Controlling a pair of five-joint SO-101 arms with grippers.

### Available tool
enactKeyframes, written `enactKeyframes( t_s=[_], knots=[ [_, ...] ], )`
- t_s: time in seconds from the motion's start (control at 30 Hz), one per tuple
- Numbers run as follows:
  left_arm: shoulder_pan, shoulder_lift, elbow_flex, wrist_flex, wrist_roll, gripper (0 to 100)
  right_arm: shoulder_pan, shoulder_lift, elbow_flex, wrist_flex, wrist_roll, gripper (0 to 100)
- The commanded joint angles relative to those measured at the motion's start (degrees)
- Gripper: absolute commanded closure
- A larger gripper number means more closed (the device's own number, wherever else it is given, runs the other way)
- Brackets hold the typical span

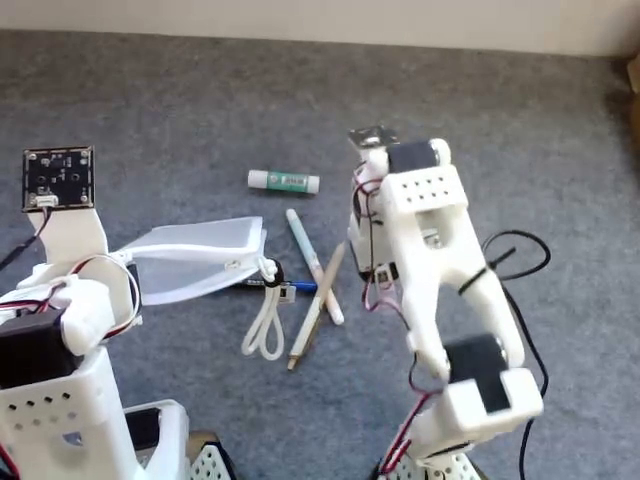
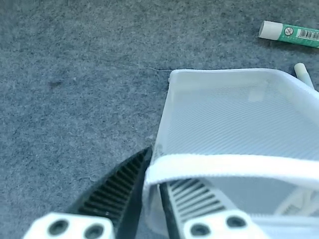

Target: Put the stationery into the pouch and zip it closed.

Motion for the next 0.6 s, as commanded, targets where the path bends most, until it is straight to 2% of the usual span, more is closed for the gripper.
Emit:
enactKeyframes(
  t_s=[0.0, 0.23, 0.4, 0.57],
  knots=[
    [1.01, 1.54, -4.7, 2.29, -0.44, 99, -1.27, -9.71, -0.13, 1.45, 0.35, 99.4],
    [1.01, 6.81, -11.82, 5.89, -0.44, 99, -4.09, -21.23, 0.04, 1.45, 0.26, 99.4],
    [1.01, 14.11, -15.69, 6.07, -0.35, 99, -6.64, -27.38, -0.31, 1.45, 0.18, 99.4],
    [1.01, 15.52, -17.19, 6.07, -0.09, 99, -8.4, -31.34, -0.57, 1.19, 0.18, 99.4]
  ],
)
